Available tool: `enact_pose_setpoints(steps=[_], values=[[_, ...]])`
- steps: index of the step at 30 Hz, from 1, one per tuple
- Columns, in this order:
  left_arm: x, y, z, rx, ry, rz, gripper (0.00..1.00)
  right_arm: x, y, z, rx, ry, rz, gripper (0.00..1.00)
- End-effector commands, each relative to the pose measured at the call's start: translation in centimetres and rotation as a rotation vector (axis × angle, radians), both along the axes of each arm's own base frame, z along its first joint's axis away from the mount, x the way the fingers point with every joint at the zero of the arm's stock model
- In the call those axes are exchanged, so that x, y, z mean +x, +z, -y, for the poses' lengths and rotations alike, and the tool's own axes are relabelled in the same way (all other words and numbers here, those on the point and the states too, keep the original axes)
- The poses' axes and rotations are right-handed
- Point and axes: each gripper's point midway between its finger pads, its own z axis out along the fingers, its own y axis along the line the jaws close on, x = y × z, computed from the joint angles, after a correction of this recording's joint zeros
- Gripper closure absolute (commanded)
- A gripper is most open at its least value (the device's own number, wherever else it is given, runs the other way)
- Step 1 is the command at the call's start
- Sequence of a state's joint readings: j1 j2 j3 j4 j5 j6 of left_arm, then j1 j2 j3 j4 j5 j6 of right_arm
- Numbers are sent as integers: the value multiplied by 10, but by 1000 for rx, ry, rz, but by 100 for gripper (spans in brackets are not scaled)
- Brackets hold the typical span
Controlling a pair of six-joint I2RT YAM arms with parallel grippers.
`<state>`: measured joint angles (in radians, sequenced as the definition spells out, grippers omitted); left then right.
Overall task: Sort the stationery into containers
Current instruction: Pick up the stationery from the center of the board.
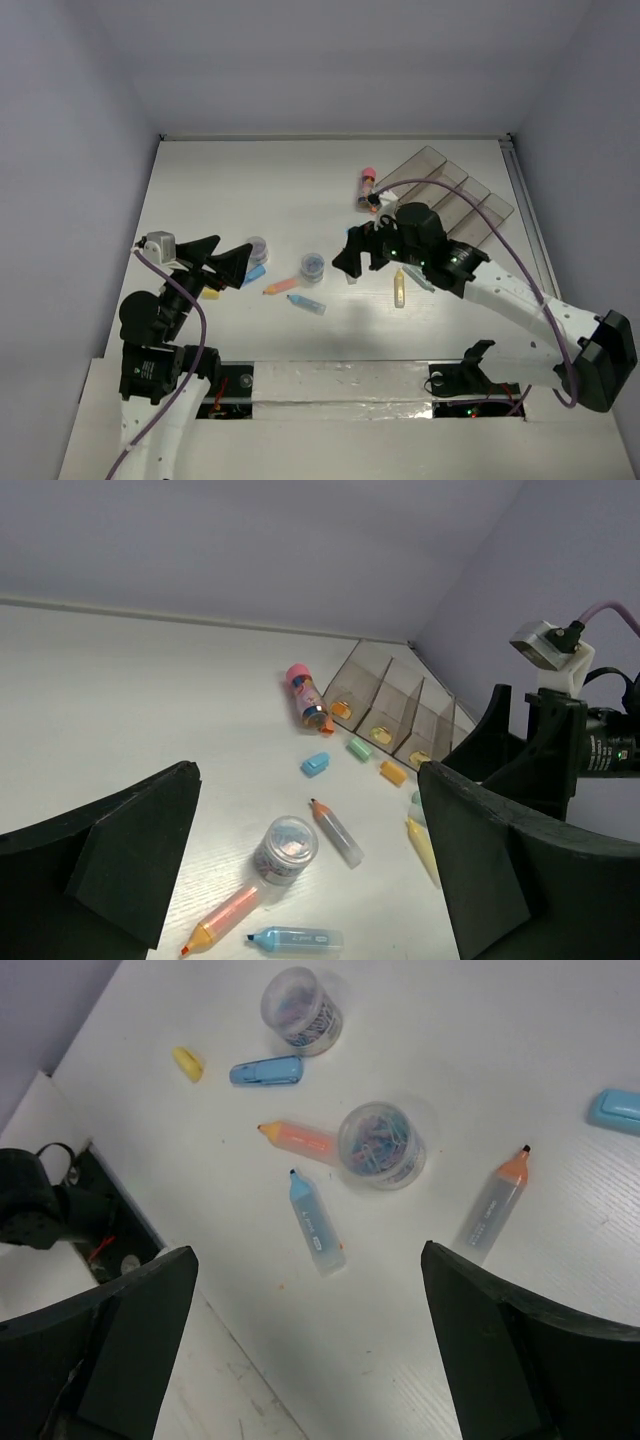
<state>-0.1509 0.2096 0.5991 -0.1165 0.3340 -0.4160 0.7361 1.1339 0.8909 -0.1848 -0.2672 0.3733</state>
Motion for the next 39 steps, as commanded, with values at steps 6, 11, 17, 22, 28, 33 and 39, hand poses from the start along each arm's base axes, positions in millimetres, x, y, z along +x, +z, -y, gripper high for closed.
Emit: enact_pose_setpoints(steps=[6, 11, 17, 22, 28, 33, 39], values=[[0, 3, 10, 6, -54, 21, 6, 30, -18, -16, -226, -109, 78, 0], [0, 3, 10, 6, -56, 25, 1, 39, -39, -23, -325, -121, 58, 0], [4, -1, 10, 5, -50, 1, 1, 40, -66, -37, -421, -98, 34, 0], [4, -3, 12, 6, -63, -7, 1, 36, -86, -61, -461, -35, 16, 0], [3, -1, 12, 6, -62, 1, 1, 55, -121, -80, -557, -52, -2, 0], [1, 0, 12, 4, -66, 7, 1, 72, -135, -80, -626, -109, 12, 0], [2, -1, 11, 5, -61, 4, 2, 81, -141, -86, -628, -131, 22, 5]])
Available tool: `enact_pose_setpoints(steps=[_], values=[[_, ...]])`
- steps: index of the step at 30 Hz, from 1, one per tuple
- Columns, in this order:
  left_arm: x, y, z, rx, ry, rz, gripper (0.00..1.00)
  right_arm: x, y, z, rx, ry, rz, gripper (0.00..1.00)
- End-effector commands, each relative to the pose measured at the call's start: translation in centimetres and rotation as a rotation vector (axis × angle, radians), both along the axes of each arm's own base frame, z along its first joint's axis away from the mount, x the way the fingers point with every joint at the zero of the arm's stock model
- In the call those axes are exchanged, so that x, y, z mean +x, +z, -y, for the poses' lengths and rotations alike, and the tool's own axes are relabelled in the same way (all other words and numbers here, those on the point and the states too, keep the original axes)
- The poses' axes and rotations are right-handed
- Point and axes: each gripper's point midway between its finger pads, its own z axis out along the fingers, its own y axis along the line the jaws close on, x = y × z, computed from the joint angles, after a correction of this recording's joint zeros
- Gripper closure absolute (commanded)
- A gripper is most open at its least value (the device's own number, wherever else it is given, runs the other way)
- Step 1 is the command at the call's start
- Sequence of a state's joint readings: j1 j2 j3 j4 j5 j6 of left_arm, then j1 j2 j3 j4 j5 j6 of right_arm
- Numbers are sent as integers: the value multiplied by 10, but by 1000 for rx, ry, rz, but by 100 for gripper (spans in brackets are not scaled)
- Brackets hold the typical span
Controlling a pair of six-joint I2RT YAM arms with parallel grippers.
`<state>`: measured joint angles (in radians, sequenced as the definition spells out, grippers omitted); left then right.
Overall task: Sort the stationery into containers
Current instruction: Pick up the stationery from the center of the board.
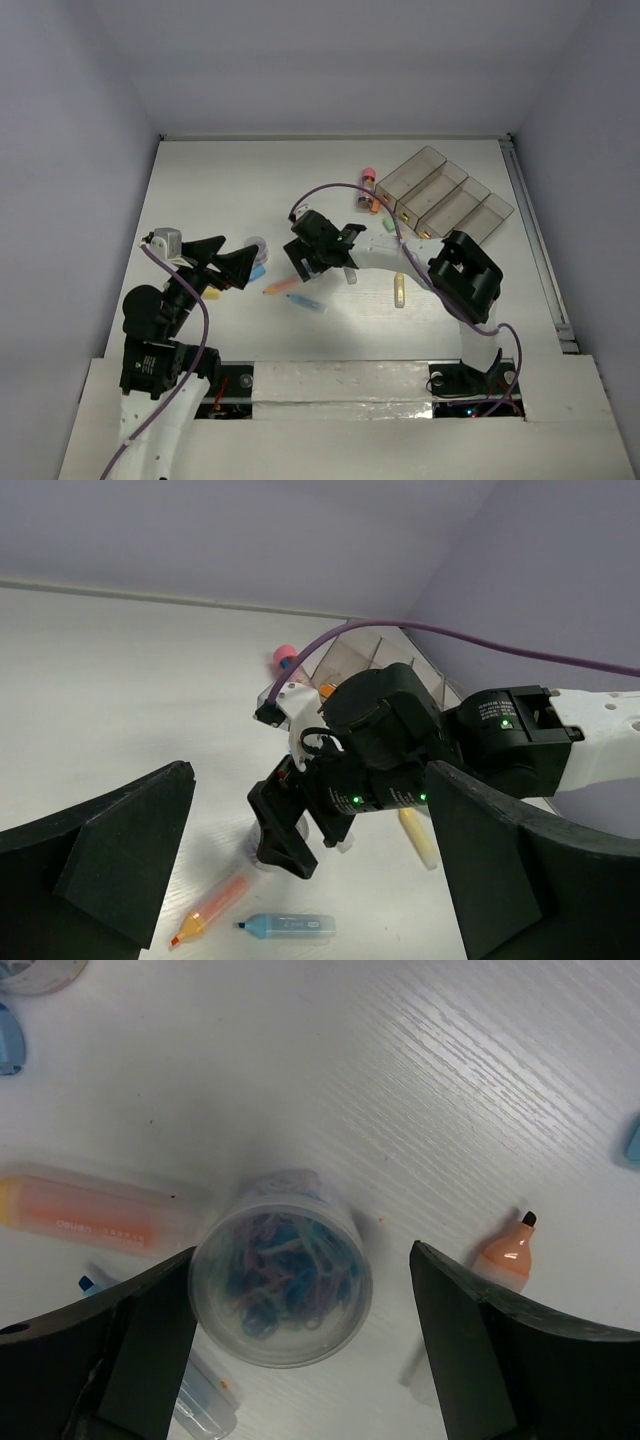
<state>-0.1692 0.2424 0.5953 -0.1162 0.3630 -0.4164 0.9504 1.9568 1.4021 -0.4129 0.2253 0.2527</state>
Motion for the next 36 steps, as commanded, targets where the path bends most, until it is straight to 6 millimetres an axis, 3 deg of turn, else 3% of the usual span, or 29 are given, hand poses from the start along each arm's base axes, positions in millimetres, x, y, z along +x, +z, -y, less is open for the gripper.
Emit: enact_pose_setpoints(steps=[1, 6, 7, 10, 11, 13, 16, 17, 20, 21, 23, 24, 25, 26, 27, 28, 29, 30, 31, 36], values=[[0, 7, 2, -7, -12, 39, 2, 13, 23, -11, 36, -17, 70, 15], [2, 5, 2, -7, -7, 26, 4, 17, 35, -8, 47, -45, 99, 48], [3, 4, 2, -6, -8, 21, 4, 17, 39, -9, 57, -49, 105, 61], [6, 1, 0, -7, 12, 7, 6, 22, 62, -4, 72, -75, 152, 68], [8, 0, -2, -11, 23, -3, 7, 34, 72, 6, 70, -112, 181, 69], [14, -8, -4, -10, 48, -43, 9, 49, 105, 17, 129, -143, 222, 69], [24, -16, -7, -28, 78, -102, 13, 95, 142, 60, 198, -235, 265, 69], [28, -28, -2, -54, 59, -158, 13, 118, 154, 90, 217, -291, 279, 69], [36, -53, 8, -90, 22, -238, 13, 157, 175, 130, 236, -372, 320, 69], [41, -56, 5, -105, 48, -254, 13, 174, 175, 160, 223, -432, 317, 69], [48, -61, 3, -113, 75, -273, 13, 197, 188, 177, 249, -460, 334, 69], [52, -62, 0, -131, 103, -282, 13, 213, 174, 197, 223, -505, 316, 69], [55, -64, -1, -136, 116, -291, 13, 222, 172, 207, 216, -527, 319, 69], [63, -62, -1, -139, 132, -281, 13, 236, 185, 214, 231, -542, 347, 69], [69, -64, -4, -134, 155, -289, 13, 248, 168, 221, 214, -558, 318, 69], [76, -73, -5, -116, 178, -320, 12, 254, 164, 229, 208, -571, 305, 69], [83, -75, -15, -95, 242, -318, 12, 263, 163, 241, 213, -588, 303, 69], [85, -78, -15, -84, 251, -327, 12, 275, 178, 246, 226, -591, 335, 69], [88, -82, -17, -79, 267, -339, 11, 282, 162, 251, 203, -600, 307, 69], [96, -105, -26, -35, 382, -391, 9, 304, 155, 282, 151, -646, 302, 68]])
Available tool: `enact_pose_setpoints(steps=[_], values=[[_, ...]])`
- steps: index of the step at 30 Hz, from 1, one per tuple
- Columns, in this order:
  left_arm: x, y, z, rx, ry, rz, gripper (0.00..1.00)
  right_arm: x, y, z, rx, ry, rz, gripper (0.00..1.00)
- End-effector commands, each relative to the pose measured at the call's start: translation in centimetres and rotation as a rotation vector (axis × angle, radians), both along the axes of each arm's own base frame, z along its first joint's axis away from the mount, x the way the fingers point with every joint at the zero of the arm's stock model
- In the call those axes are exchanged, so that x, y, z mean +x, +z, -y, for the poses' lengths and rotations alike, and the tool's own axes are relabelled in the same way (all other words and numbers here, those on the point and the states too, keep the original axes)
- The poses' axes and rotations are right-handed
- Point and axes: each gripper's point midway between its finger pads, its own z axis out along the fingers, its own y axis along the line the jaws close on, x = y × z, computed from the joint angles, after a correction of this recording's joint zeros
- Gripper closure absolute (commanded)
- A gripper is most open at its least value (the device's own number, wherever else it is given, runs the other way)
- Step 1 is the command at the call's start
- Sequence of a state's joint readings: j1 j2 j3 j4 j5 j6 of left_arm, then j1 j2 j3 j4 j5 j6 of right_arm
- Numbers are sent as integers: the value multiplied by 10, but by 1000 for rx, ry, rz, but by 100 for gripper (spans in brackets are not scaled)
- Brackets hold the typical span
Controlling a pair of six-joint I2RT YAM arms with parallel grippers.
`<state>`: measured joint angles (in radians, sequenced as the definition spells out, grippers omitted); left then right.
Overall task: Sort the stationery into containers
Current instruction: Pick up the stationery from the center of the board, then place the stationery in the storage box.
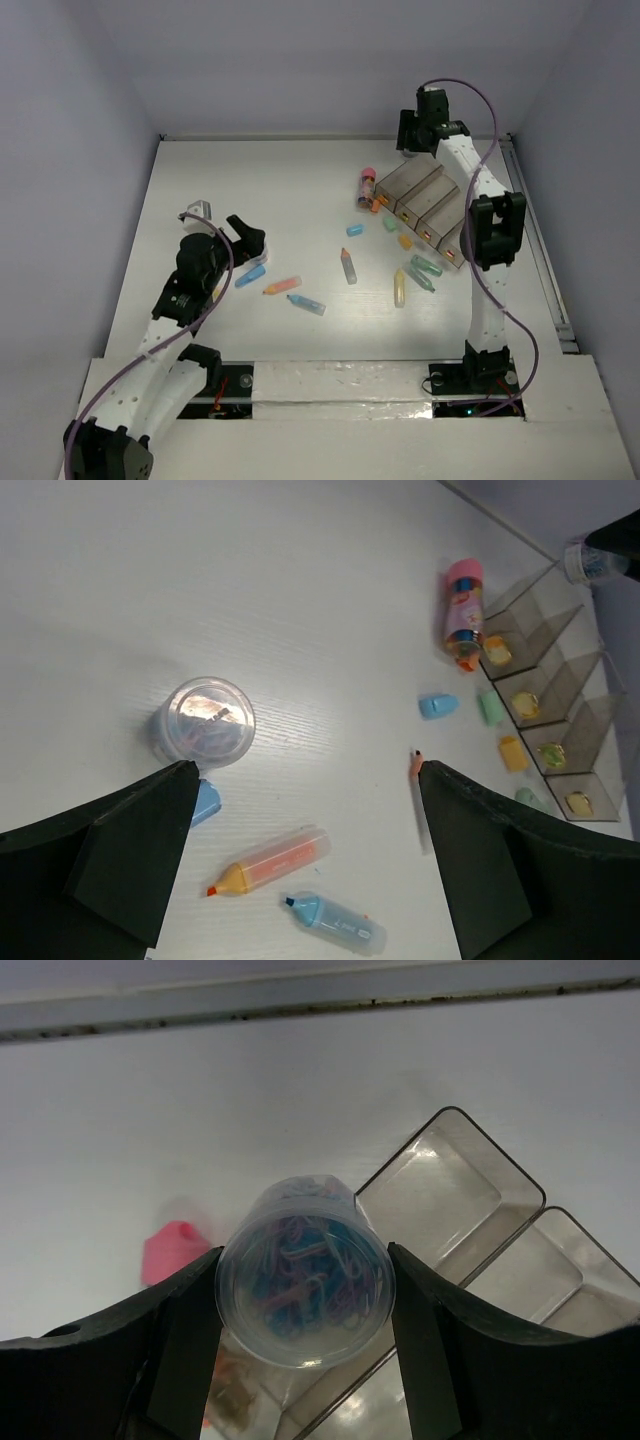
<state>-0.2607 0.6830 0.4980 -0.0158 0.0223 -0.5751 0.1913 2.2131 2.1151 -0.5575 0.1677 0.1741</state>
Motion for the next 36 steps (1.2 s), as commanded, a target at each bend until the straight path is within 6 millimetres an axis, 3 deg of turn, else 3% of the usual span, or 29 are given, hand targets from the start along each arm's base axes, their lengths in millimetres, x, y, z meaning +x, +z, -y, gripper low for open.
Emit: enact_pose_setpoints(steps=[1, 10, 16, 22, 29, 36], values=[[14, 12, -12, 36, 112, 48, 9, 5, 31, 14, -27, 4, 37, 68], [26, -12, -19, 182, 239, -34, 5, 0, 23, 44, -26, -42, 42, 68], [35, -24, -17, 264, 264, -75, 2, 8, 1, 50, -6, -35, 15, 67], [45, -30, -12, 306, 241, -103, 1, 15, -1, 53, -2, -33, 19, 67], [54, -40, -5, 335, 218, -135, 1, 16, -1, 54, -12, -35, 21, 44], [58, -46, -8, 373, 230, -158, 1, 17, -9, 51, -9, -14, 4, 28]])
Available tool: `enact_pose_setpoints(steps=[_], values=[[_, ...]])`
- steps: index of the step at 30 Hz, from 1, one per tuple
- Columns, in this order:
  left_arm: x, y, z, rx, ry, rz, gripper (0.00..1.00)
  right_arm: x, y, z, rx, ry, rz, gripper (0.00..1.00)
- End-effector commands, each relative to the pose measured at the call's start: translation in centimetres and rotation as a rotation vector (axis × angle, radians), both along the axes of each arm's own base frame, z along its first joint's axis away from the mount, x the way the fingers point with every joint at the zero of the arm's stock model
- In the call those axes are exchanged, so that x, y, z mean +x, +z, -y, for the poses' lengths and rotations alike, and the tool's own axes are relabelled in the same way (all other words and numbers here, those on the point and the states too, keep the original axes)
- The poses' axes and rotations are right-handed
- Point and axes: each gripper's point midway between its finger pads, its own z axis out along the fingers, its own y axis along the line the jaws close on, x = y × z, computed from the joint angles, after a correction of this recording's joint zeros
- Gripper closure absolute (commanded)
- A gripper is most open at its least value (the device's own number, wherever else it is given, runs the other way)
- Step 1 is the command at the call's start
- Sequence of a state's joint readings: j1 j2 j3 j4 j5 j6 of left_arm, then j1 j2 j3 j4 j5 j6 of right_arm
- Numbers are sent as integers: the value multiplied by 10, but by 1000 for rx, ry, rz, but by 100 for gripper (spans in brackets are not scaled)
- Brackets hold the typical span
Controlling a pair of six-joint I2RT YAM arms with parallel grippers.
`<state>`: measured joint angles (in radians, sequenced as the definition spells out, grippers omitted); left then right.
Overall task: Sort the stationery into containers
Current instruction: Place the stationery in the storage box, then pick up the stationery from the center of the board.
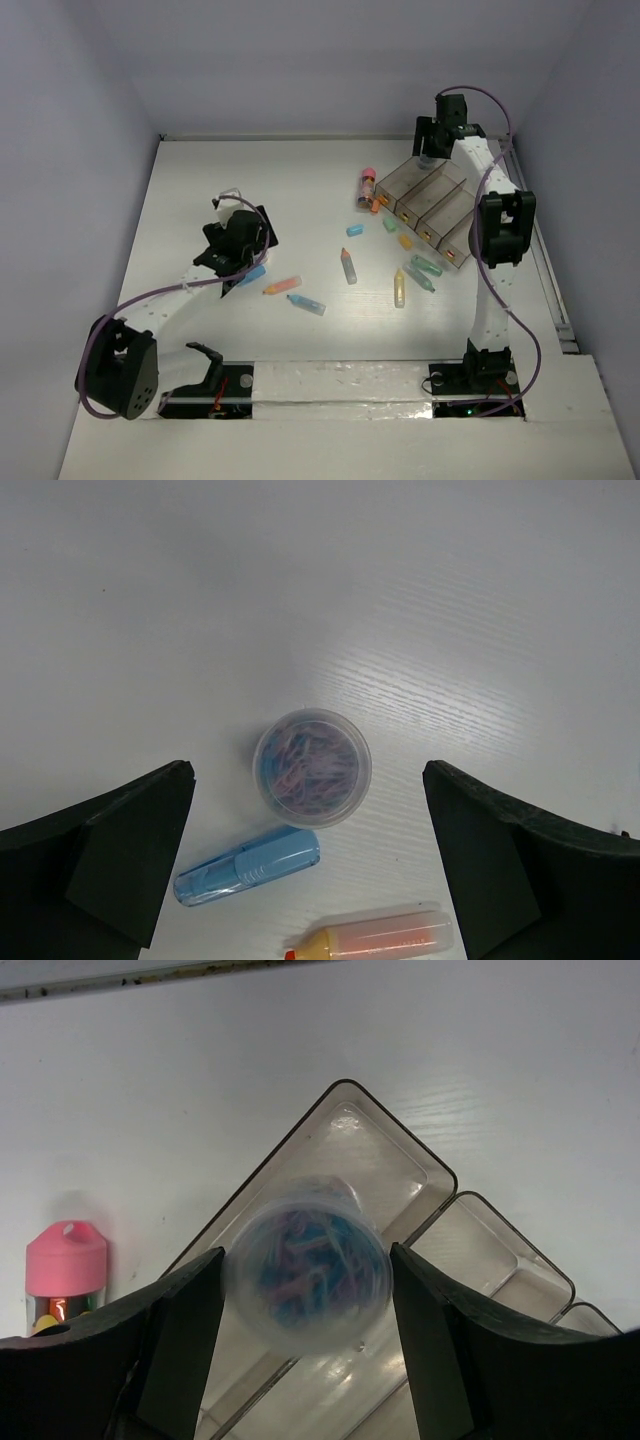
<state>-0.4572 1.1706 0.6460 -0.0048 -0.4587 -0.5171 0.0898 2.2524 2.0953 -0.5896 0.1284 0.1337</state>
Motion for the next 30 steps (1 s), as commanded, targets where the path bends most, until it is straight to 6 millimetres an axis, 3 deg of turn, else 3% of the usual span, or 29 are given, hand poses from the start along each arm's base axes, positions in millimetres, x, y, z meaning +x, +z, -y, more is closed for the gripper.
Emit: enact_pose_setpoints(steps=[1, 5, 10, 11, 16, 21, 30], values=[[14, 22, 3, 3, 7, 58, 1, 19, 30, -6, 12, 36, 102, 26], [19, 17, 8, 9, -14, 39, 1, 19, 36, -6, 14, 41, 113, 13], [22, 12, 8, 40, -20, 16, 1, 12, 66, -14, 65, 58, 183, 12], [22, 9, 8, 45, -21, 8, 1, 1, 75, -16, 82, 64, 198, 12], [25, 0, 16, 47, -59, -22, 1, -17, 107, -36, 189, 136, 297, 10], [29, -15, 15, 80, -57, -62, 2, -34, 125, -63, 207, 191, 335, 8], [27, -28, 17, 85, -65, -104, 16, -47, 143, -62, 214, 191, 374, 8]])
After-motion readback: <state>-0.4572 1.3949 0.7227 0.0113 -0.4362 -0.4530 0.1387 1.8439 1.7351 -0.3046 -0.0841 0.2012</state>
